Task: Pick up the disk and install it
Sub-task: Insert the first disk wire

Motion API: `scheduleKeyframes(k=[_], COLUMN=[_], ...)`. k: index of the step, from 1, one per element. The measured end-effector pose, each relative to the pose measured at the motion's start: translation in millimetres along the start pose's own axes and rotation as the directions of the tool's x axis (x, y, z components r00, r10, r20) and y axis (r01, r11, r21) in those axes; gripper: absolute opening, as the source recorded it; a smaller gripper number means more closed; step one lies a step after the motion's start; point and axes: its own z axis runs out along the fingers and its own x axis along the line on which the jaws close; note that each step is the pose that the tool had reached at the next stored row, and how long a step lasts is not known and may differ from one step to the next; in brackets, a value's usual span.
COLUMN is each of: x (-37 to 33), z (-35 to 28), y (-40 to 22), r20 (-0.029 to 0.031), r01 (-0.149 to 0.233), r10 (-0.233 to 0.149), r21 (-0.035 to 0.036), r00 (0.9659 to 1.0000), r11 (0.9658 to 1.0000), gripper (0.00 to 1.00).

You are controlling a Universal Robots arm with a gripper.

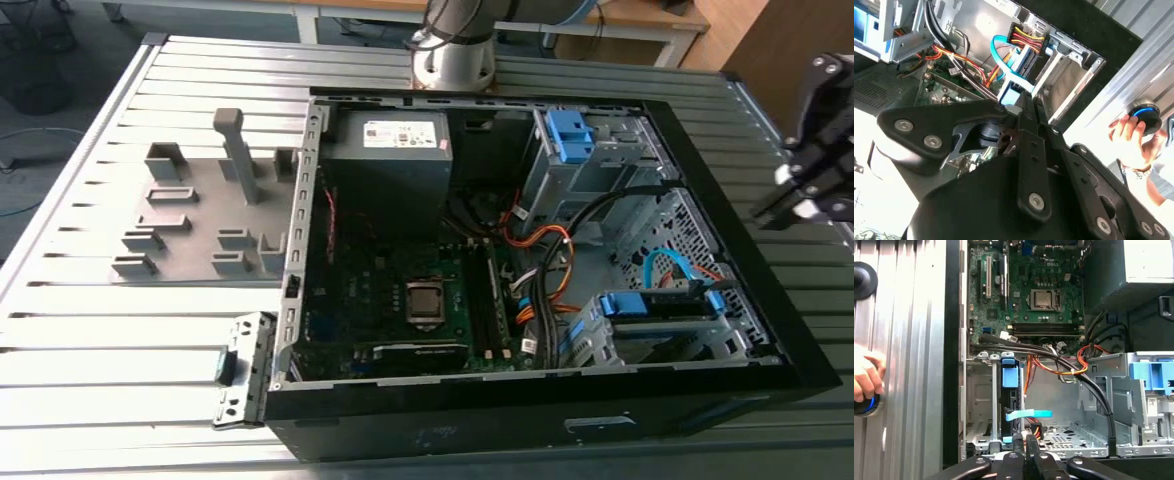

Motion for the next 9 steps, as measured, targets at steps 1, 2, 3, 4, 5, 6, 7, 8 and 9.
scheduleKeyframes(k=[1,2,3,4,5,6,7,8,9], x=[-0.6,-1.9,-4.0,-5.6,-5.7,-5.6,-5.3,-4.2,-3.2], z=[1.6,3.0,4.6,6.4,8.2,9.0,9.3,9.3,9.6], y=[-2.9,-7.4,-10.5,-11.4,-11.5,-11.5,-11.5,-11.0,-10.3], r20=[-0.0004,-0.0006,-0.0007,-0.0008,-0.0005,-0.0008,-0.0013,-0.0017,-0.0014], r01=[0.0,0.0,0.0,0.0,0.0,0.0,0.0,0.0,0.0], r10=[0.0,0.0,0.0,0.0,0.0,0.0,0.0,0.0,0.0], r21=[0.0002,0.0001,0.0,0.0,0.0,0.0001,0.0001,0.0001,0.0001], r00=[1.0,1.0,1.0,1.0,1.0,1.0,1.0,1.0,1.0], r11=[1.0,1.0,1.0,1.0,1.0,1.0,1.0,1.0,1.0], gripper=[0.16,0.16,0.16,0.16,0.16,0.16,0.16,0.16,0.16])
